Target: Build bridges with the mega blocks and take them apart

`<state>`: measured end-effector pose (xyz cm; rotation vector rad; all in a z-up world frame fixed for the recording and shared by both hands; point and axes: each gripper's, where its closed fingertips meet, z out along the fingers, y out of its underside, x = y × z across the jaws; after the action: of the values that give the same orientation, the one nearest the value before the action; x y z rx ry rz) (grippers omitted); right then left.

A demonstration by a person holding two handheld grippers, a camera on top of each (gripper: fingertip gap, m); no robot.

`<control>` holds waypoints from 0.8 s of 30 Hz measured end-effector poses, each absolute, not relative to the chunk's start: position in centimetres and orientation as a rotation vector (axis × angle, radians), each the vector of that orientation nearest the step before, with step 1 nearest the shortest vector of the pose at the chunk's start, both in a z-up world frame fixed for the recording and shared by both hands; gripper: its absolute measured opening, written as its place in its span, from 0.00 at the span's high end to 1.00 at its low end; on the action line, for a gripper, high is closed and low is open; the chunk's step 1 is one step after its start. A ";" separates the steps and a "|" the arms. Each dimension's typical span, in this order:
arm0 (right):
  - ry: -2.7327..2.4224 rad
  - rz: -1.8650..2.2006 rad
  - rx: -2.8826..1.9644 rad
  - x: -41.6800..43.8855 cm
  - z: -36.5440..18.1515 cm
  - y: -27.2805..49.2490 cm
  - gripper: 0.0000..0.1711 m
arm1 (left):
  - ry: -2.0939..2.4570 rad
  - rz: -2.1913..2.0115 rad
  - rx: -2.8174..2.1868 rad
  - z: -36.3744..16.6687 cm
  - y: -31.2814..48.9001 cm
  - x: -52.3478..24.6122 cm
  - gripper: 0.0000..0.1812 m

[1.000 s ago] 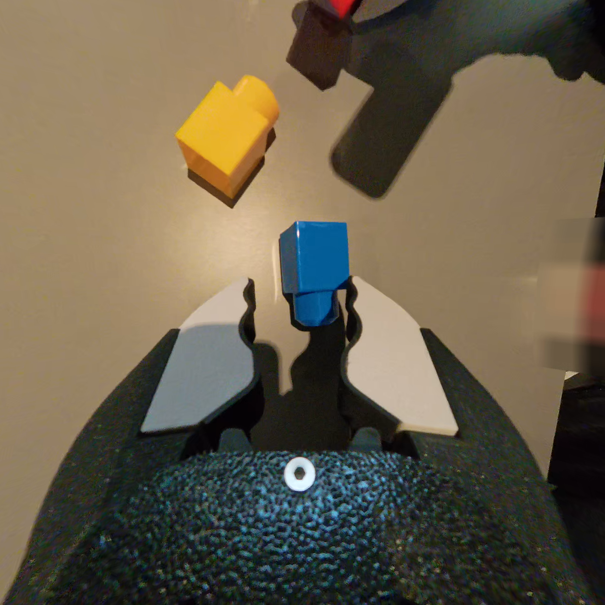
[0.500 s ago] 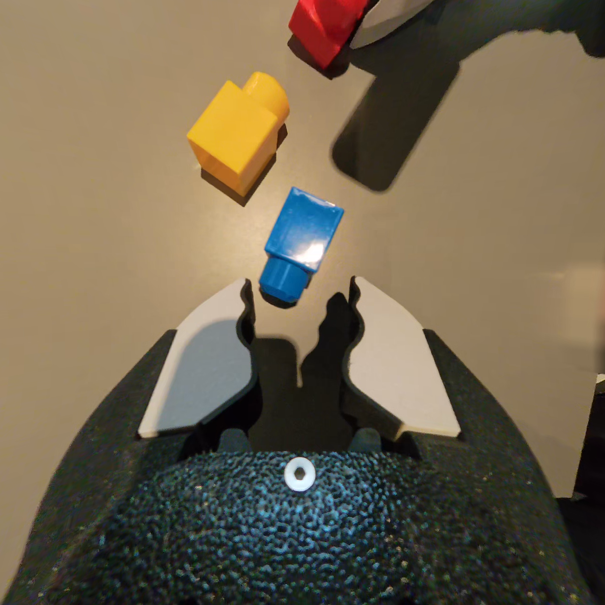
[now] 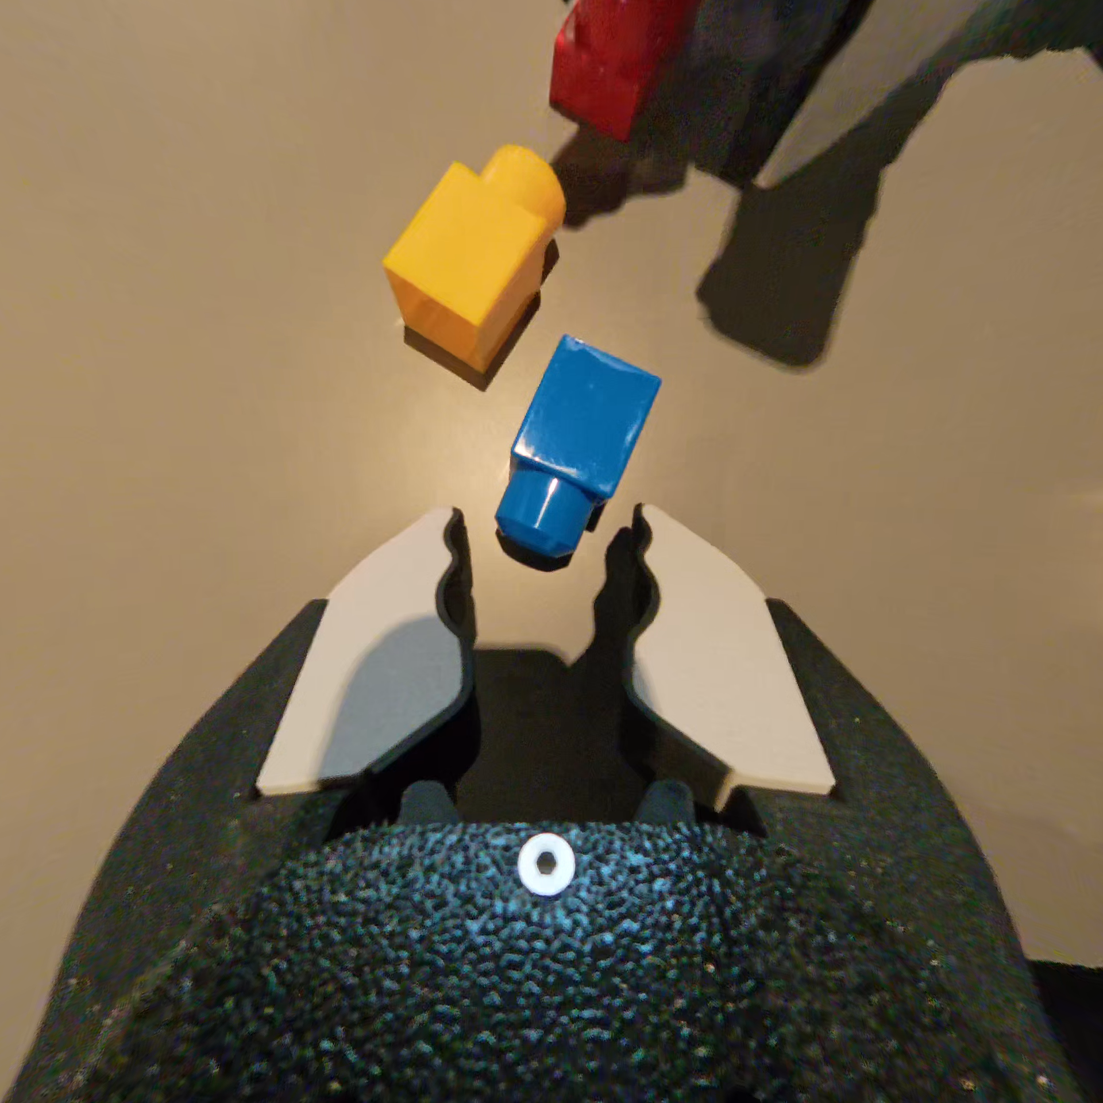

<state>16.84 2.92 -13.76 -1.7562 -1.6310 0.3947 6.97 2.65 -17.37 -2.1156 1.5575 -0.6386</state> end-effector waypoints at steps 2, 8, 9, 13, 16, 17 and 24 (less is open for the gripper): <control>-1.639 0.433 -1.711 14.8 -13.8 2.1 0.65 | 1.593 -0.624 -2.107 -18.3 2.8 7.2 0.75; -1.659 0.357 -1.646 11.2 -15.0 1.3 0.66 | 1.703 -0.612 -2.000 -18.1 2.2 8.2 0.84; -1.663 0.348 -1.643 11.1 -15.1 1.2 0.66 | 1.727 -0.610 -1.981 -17.9 1.9 8.3 0.84; -1.675 0.358 -1.654 10.7 -15.9 1.1 0.69 | 1.795 -0.519 -1.916 -16.9 1.2 8.9 0.84; -1.699 0.319 -1.665 10.9 -16.6 1.2 0.77 | 1.827 -0.415 -1.866 -16.1 1.1 9.5 0.84; -1.679 0.326 -1.673 10.9 -16.5 1.4 0.78 | 1.827 -0.375 -1.855 -15.9 1.3 9.5 0.84; -1.435 0.626 -1.698 10.9 -13.4 2.2 0.79 | 1.599 -0.702 -1.763 -12.7 1.6 10.5 0.77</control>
<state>10.85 2.18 -13.45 -1.6977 -1.4353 0.6262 10.49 1.58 -12.69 -1.7629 1.5994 -0.7025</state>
